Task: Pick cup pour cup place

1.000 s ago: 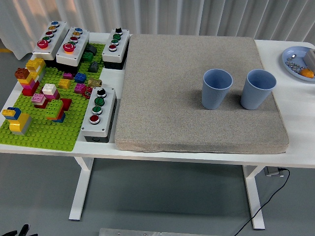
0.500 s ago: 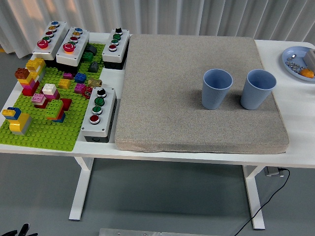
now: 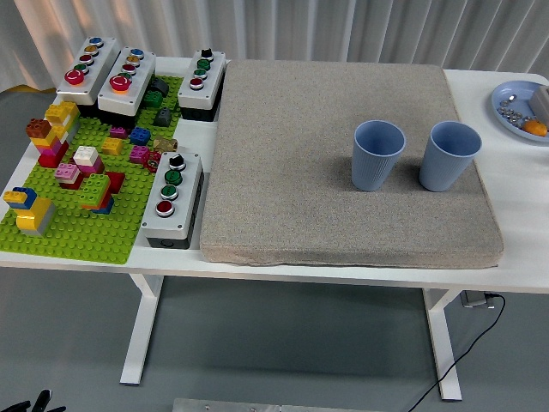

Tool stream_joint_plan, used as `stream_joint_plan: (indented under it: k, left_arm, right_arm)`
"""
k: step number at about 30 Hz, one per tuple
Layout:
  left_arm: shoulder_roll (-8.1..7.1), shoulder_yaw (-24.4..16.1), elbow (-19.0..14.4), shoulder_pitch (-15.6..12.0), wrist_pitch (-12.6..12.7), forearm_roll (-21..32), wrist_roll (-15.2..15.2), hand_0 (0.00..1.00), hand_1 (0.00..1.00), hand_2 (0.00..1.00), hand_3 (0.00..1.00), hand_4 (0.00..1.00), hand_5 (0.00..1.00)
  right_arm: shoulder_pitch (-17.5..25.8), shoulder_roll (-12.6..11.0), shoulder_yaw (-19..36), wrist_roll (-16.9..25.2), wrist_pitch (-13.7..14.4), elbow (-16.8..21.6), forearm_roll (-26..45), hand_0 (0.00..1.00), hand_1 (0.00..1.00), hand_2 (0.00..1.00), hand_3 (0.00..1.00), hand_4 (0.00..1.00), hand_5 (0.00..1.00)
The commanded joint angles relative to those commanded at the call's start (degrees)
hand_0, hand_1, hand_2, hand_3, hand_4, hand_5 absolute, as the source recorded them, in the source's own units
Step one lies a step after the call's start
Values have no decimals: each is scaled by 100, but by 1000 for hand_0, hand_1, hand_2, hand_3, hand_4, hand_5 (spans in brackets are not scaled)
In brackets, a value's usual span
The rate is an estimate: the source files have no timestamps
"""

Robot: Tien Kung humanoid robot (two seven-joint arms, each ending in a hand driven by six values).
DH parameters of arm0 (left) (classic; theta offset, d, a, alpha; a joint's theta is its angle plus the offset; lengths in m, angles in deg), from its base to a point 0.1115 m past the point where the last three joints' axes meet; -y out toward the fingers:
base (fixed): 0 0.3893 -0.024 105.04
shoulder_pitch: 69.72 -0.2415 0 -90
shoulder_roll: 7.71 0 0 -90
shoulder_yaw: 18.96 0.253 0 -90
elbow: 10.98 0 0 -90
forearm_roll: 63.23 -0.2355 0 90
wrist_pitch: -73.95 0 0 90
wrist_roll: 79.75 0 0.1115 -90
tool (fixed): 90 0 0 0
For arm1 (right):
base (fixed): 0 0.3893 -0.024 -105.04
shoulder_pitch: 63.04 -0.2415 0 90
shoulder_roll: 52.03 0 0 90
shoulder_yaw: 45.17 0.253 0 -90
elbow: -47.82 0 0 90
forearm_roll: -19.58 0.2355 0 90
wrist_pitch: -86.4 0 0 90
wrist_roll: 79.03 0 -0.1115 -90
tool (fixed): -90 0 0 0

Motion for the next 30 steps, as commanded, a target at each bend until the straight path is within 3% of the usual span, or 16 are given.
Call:
stream_joint_plan:
  k: [8,18,30]
  left_arm:
    - [-3,-26,0,-34,52,49,-7,720,663,735,650,497,983]
    - [146,-631,0,-41,237,-84,-3,690,694,735,651,495,987]
    - [171,-586,0,-101,311,192,60,652,726,739,652,494,987]
  right_arm:
    - [1,8,-9,-3,-4,7,-6,924,804,781,801,765,995]
    - [11,10,-51,6,-4,8,-5,923,803,780,801,763,994]
    - [21,30,-116,5,-5,9,-4,924,804,780,801,758,990]
